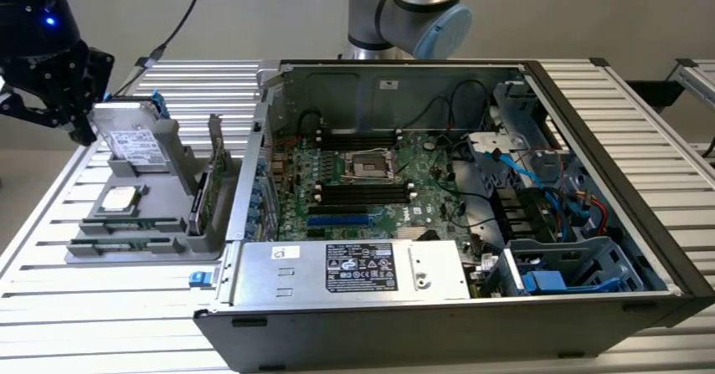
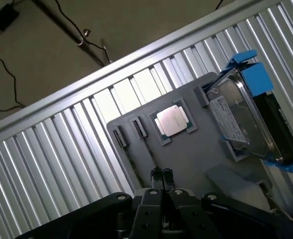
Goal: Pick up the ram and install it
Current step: 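Pick up the ram and move it above insertion slot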
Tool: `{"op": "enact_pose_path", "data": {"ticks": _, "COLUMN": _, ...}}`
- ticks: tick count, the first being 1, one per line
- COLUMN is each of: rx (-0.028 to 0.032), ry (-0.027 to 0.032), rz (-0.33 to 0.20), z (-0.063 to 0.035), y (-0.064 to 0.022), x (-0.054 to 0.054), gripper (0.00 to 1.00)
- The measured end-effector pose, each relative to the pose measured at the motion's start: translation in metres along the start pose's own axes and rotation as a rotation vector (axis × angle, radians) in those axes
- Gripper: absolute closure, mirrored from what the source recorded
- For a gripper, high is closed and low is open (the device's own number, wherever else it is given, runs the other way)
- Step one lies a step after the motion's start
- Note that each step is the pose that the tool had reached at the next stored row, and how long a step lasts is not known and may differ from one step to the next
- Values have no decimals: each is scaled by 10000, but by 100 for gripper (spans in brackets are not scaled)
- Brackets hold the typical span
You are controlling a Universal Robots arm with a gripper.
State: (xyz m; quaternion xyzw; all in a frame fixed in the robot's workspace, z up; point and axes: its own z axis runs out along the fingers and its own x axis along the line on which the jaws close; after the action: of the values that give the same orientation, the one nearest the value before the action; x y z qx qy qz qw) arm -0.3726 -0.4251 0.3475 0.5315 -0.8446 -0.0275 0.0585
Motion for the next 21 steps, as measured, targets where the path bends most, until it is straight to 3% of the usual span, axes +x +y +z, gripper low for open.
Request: {"op": "enact_pose_path", "data": {"ticks": 21, "rx": 266, "ry": 415, "rz": -3787, "z": 37, "y": -4, "x": -3, "gripper": 90}}
